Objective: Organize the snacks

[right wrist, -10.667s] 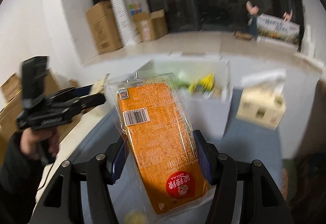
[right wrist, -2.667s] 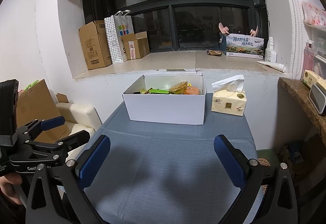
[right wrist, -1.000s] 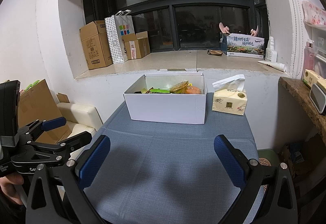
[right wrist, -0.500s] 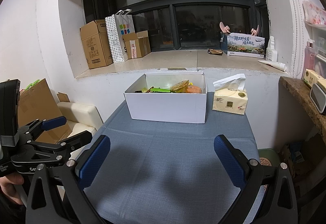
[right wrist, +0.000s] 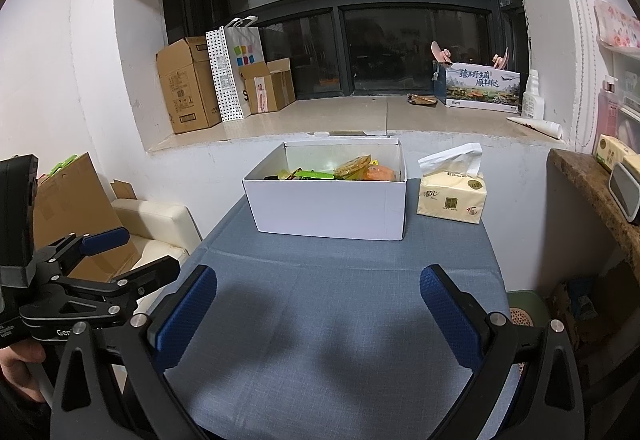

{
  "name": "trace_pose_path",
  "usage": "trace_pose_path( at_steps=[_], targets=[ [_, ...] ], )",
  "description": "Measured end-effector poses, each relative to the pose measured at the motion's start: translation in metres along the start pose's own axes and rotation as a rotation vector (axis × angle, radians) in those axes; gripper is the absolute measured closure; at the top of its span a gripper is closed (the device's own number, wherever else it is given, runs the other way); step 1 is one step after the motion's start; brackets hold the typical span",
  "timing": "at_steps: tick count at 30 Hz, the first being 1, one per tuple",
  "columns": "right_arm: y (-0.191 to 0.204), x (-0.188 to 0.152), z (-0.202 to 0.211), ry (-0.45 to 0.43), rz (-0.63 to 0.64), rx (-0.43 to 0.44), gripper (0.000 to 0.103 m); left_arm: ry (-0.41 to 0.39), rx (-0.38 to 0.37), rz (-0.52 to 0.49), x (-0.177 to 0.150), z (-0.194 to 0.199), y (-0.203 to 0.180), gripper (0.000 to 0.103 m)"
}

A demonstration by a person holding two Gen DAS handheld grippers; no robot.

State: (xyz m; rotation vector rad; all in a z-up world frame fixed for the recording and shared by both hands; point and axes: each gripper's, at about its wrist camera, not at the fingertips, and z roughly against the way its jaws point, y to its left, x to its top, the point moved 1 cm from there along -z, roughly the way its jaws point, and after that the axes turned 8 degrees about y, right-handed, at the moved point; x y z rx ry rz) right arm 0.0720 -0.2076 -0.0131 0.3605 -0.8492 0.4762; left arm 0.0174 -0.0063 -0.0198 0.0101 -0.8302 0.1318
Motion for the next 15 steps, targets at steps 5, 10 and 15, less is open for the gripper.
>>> trace_pose_path(
  at_steps=[5, 10, 15],
  targets=[
    [0.0003, 0.0009, -0.0006, 0.000, 0.000, 0.001, 0.000, 0.001, 0.002, 0.000, -0.0001, 0.0000, -0.0001, 0.000],
    [0.0006, 0.0006, -0.0006, -0.001, 0.001, 0.000, 0.000, 0.001, 0.002, -0.002, -0.0008, -0.0002, -0.0003, 0.000],
    [0.0010, 0.0006, -0.0007, 0.000, 0.000, 0.000, 0.000, 0.001, -0.005, 0.001, -0.0026, -0.0006, 0.0000, 0.000]
  ],
)
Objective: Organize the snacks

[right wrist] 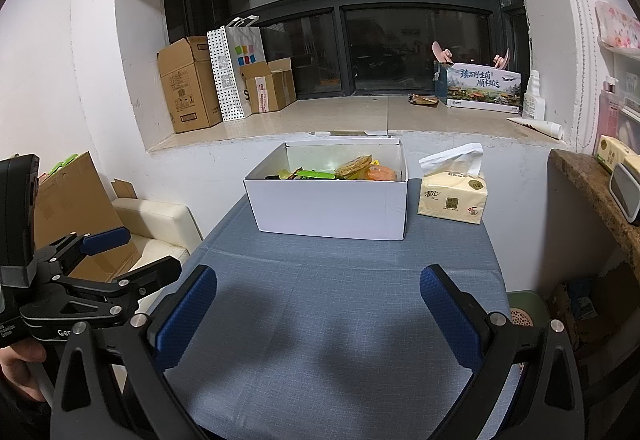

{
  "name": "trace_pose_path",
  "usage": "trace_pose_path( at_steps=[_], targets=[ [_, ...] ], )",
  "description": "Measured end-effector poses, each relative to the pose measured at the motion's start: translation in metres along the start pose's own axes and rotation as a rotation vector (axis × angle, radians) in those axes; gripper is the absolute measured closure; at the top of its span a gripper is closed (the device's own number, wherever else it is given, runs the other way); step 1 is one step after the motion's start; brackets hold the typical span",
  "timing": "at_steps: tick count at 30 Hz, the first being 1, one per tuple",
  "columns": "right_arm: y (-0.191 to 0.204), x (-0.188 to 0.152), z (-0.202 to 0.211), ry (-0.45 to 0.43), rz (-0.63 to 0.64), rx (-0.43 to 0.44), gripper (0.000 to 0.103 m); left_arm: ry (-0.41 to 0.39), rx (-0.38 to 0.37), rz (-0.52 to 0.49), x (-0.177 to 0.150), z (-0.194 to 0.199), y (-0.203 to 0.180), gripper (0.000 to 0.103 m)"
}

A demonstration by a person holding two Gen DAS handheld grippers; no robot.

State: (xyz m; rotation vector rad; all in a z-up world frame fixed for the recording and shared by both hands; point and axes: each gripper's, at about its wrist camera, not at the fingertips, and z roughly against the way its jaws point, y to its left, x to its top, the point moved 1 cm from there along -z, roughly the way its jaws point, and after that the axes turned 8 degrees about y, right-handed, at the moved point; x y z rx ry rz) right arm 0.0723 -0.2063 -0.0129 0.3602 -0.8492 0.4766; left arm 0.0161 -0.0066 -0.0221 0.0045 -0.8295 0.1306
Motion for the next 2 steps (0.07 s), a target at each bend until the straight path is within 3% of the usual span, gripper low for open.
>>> trace_pose_path(
  at_steps=[2],
  targets=[
    [-0.0004, 0.0002, -0.0003, 0.001, 0.000, 0.001, 0.000, 0.000, 0.004, -0.002, 0.0000, 0.0000, 0.0003, 0.000]
  ],
)
